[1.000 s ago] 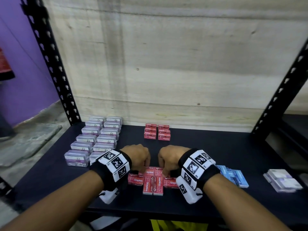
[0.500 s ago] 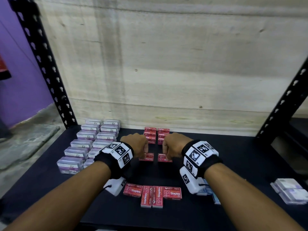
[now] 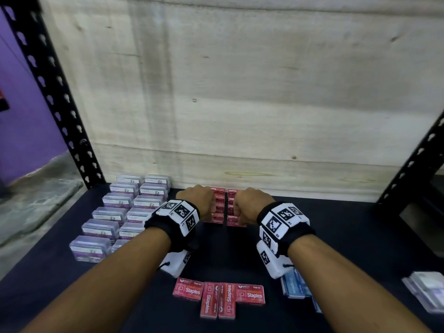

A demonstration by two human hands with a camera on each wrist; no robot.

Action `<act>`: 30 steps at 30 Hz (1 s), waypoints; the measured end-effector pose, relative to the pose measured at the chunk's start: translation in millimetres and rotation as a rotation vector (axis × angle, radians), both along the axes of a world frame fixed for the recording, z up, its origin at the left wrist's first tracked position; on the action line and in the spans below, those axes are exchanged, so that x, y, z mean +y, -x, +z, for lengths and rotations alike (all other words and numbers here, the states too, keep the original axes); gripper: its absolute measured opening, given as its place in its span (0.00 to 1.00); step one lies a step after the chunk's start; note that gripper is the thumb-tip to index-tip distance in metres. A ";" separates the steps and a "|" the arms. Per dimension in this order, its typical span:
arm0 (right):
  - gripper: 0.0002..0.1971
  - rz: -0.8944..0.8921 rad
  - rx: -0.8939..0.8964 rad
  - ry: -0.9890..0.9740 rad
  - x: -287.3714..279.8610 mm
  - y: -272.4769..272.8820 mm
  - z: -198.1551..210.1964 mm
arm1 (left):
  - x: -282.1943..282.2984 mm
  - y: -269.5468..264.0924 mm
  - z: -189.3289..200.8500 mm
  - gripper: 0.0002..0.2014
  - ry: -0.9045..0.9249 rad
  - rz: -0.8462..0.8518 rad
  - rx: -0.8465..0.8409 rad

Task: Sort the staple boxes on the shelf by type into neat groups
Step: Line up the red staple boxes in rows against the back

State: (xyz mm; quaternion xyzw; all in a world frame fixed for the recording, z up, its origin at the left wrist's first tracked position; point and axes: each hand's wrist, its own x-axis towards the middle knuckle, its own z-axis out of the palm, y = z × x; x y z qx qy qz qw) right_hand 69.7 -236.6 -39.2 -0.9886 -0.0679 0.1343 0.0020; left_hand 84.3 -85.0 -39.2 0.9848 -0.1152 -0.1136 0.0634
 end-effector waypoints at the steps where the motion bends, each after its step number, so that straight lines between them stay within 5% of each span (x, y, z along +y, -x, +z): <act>1: 0.15 -0.001 0.004 0.000 0.1 -0.8 -0.1 | -0.6 -0.5 -0.5 0.11 -0.003 -0.001 0.000; 17: 0.13 0.066 0.000 -0.003 -2.7 20.1 20.3 | 1.7 14.1 18.5 0.19 -0.104 -0.137 -0.039; 23: 0.17 0.125 0.224 -0.037 1.0 60.8 28.6 | 7.7 51.2 32.6 0.10 -0.072 -0.289 0.203; 30: 0.21 0.141 0.376 0.041 12.9 104.2 21.7 | 22.4 90.4 16.9 0.19 -0.179 -0.391 0.355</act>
